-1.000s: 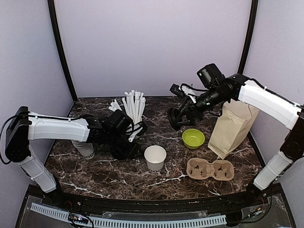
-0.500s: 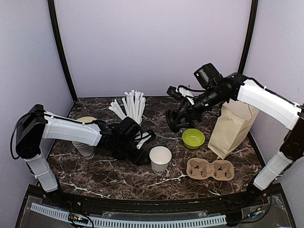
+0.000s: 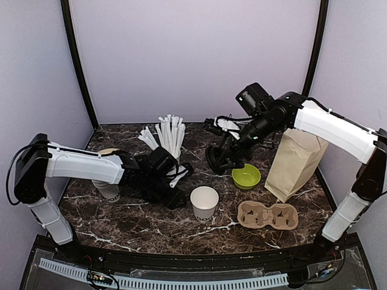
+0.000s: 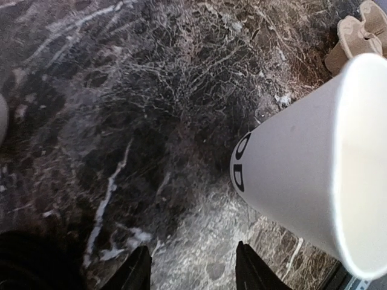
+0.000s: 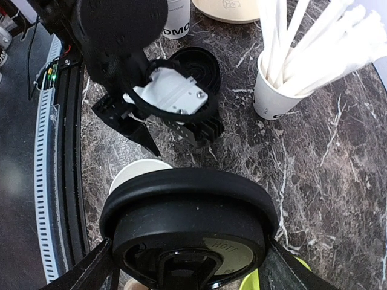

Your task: Pack the takeout coffee

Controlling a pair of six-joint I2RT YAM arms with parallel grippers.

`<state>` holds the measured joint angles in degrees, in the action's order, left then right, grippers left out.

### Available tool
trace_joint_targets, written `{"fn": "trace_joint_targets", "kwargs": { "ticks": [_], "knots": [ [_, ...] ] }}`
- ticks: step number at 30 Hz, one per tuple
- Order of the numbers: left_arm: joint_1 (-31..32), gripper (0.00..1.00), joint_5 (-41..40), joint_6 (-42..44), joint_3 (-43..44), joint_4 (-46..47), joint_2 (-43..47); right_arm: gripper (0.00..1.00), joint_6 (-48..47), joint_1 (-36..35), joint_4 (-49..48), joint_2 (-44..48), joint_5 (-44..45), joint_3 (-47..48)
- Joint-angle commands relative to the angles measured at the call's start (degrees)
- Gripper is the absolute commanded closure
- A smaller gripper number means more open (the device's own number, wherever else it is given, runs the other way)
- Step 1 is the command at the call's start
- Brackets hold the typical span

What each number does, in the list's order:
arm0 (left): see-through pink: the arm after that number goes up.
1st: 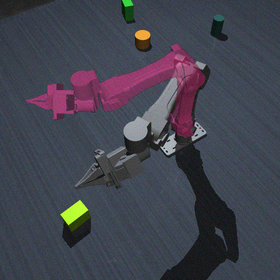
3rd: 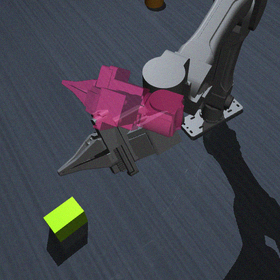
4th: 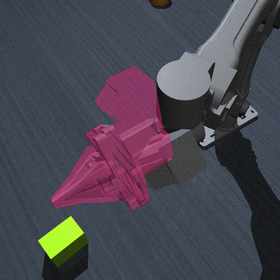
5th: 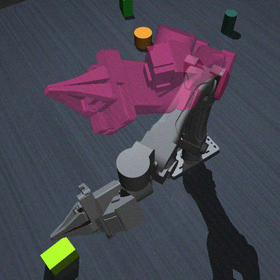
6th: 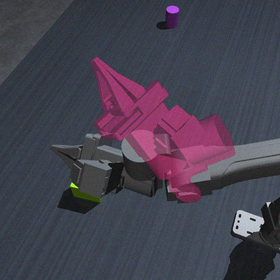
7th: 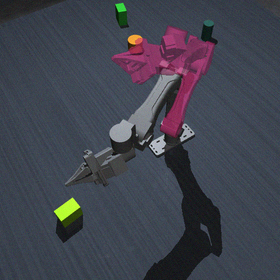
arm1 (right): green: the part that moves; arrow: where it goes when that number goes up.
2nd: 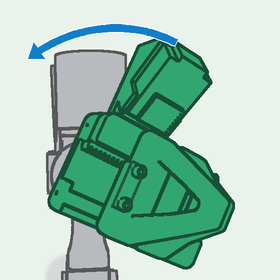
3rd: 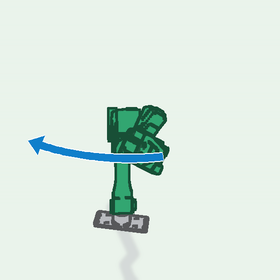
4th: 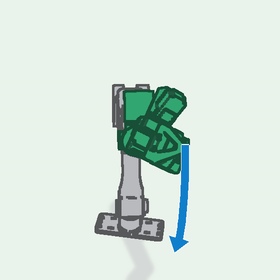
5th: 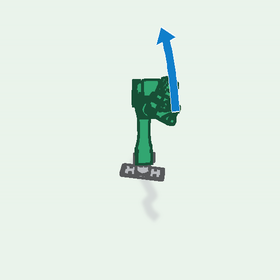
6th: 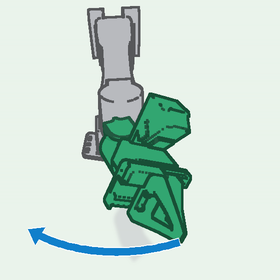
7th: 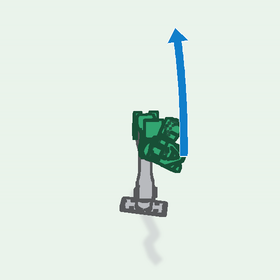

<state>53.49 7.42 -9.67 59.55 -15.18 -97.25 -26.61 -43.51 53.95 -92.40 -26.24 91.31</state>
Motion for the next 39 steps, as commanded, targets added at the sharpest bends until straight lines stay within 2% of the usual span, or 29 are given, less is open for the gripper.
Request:
{"fn": "trace_joint_targets", "kwargs": {
  "ticks": [1, 8, 22, 39],
  "knots": [
    [-1.21, 0.48, -4.94, -1.28, 1.18, -7.84, 10.59, 0.23, -5.53, -3.58, 5.22, -3.62, 5.05, 4.94],
    [-2.93, 0.47, -10.79, -3.79, 1.14, -10.30, 16.75, 0.24, -8.59, -8.42, 13.11, -9.82, 8.73, 8.74],
    [-5.84, 0.46, -17.81, -9.53, -2.81, -6.67, 20.04, 0.24, -9.42, -13.26, 17.37, -17.03, 13.88, 14.33],
    [-7.33, 0.46, -17.90, -9.68, -5.82, -5.83, 22.74, 0.22, -9.36, -15.85, 17.42, -20.42, 16.49, 15.82]
  ]
}}
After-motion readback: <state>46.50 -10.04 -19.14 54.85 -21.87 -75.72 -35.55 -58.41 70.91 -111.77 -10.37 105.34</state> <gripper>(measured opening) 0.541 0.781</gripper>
